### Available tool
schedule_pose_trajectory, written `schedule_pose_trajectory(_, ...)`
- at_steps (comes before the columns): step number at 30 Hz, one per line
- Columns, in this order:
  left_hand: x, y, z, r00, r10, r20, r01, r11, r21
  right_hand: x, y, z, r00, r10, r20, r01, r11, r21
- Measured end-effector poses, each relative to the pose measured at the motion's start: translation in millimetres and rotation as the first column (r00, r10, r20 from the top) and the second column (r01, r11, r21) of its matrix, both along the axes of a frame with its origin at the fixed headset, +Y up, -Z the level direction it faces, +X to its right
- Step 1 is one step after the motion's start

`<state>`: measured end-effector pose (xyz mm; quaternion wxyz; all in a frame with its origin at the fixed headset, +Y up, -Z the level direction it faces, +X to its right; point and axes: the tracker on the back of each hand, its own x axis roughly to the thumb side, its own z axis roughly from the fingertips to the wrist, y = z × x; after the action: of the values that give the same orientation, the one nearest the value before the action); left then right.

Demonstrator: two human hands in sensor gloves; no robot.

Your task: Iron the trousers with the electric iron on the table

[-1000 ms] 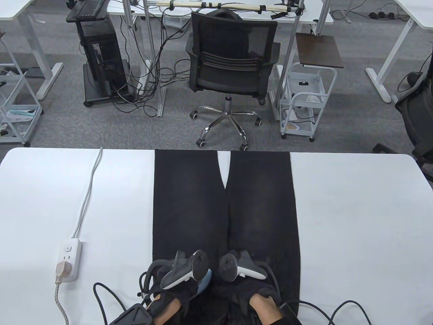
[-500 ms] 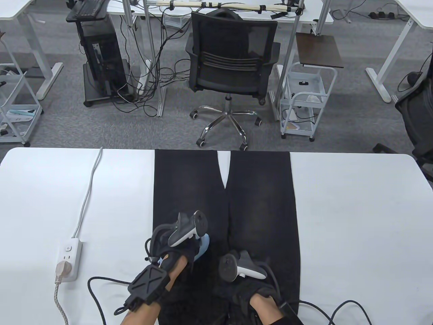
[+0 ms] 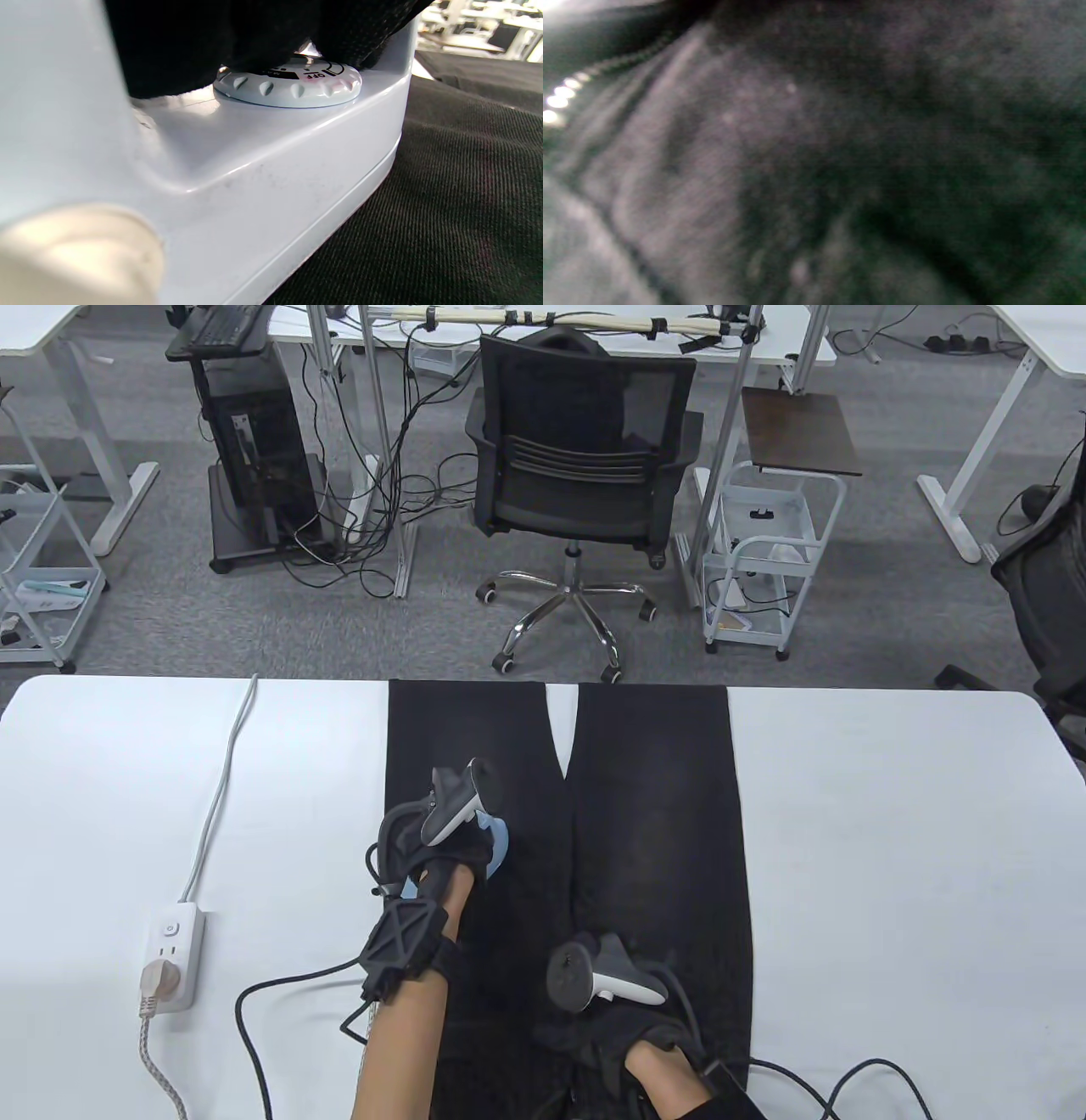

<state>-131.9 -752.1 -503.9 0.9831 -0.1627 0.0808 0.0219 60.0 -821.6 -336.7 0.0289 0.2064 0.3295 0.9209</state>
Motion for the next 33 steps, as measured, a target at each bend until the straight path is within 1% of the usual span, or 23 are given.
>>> schedule_pose_trajectory(2, 1.0, 0.1, 2.3, 1.000, -0.011, 0.004, 0.011, 1.000, 0.002, 0.1, -0.2, 0.2, 1.000, -0.003, 0.002, 0.003, 1.000, -0.002)
schedule_pose_trajectory(5, 1.1, 0.2, 11.3, 1.000, 0.014, 0.008, -0.014, 1.000, -0.027, 0.2, -0.4, 0.1, 1.000, -0.006, 0.005, 0.006, 1.000, -0.004)
schedule_pose_trajectory(9, 1.2, 0.5, 32.3, 0.999, 0.019, 0.049, -0.017, 0.999, -0.038, 0.3, -0.5, -0.1, 1.000, -0.009, 0.009, 0.009, 1.000, -0.010)
schedule_pose_trajectory(12, -1.4, 1.2, 52.3, 0.997, 0.044, 0.066, -0.039, 0.997, -0.068, 0.4, -0.6, -0.3, 1.000, -0.012, 0.011, 0.012, 1.000, -0.012)
schedule_pose_trajectory(14, -1.0, 1.5, 66.7, 0.994, 0.045, 0.100, -0.037, 0.996, -0.081, 0.6, -0.6, -0.5, 1.000, -0.012, 0.012, 0.013, 1.000, -0.013)
schedule_pose_trajectory(17, 3.9, 2.8, 96.0, 0.984, 0.023, 0.176, -0.009, 0.997, -0.082, 0.8, -0.6, -0.7, 1.000, -0.013, 0.013, 0.014, 1.000, -0.013)
schedule_pose_trajectory(19, 7.1, 3.7, 112.2, 0.979, -0.008, 0.206, 0.021, 0.998, -0.063, 0.9, -0.6, -0.8, 1.000, -0.014, 0.014, 0.014, 1.000, -0.011)
schedule_pose_trajectory(22, 9.6, 2.3, 137.9, 0.971, 0.015, 0.240, -0.004, 0.999, -0.047, 1.2, -0.3, -0.8, 1.000, -0.009, 0.012, 0.009, 1.000, 0.007)
schedule_pose_trajectory(23, 9.4, 1.4, 147.1, 0.971, 0.047, 0.236, -0.035, 0.998, -0.053, 1.3, -0.4, -0.8, 1.000, -0.010, 0.012, 0.010, 1.000, 0.012)
schedule_pose_trajectory(24, 9.9, 1.0, 152.0, 0.967, 0.052, 0.250, -0.042, 0.998, -0.048, 1.4, -0.5, -0.7, 1.000, -0.012, 0.013, 0.011, 1.000, 0.017)
schedule_pose_trajectory(25, 10.9, 1.4, 157.9, 0.959, 0.028, 0.283, -0.019, 0.999, -0.032, 1.4, -0.3, -0.6, 1.000, -0.013, 0.013, 0.012, 1.000, 0.023)
schedule_pose_trajectory(27, 11.9, 1.5, 163.5, 0.956, 0.014, 0.293, -0.007, 1.000, -0.027, 1.5, 0.5, -0.5, 1.000, -0.017, 0.010, 0.016, 0.999, 0.052)
schedule_pose_trajectory(29, 12.6, 1.8, 164.9, 0.956, 0.013, 0.295, -0.005, 1.000, -0.028, 3.8, 3.1, -0.4, 0.999, -0.032, 0.015, 0.030, 0.994, 0.105)
schedule_pose_trajectory(30, 12.9, 2.1, 164.8, 0.955, 0.012, 0.296, -0.004, 1.000, -0.029, 4.6, 4.0, -0.6, 0.999, -0.039, 0.021, 0.036, 0.993, 0.114)
schedule_pose_trajectory(32, 15.0, 3.8, 161.5, 0.943, 0.030, 0.332, -0.009, 0.998, -0.064, 14.5, 15.5, -5.3, 0.988, -0.135, 0.081, 0.111, 0.963, 0.246)
schedule_pose_trajectory(33, 16.4, 5.6, 160.8, 0.941, 0.042, 0.335, -0.016, 0.997, -0.081, 18.4, 18.7, -6.9, 0.982, -0.163, 0.096, 0.133, 0.954, 0.268)
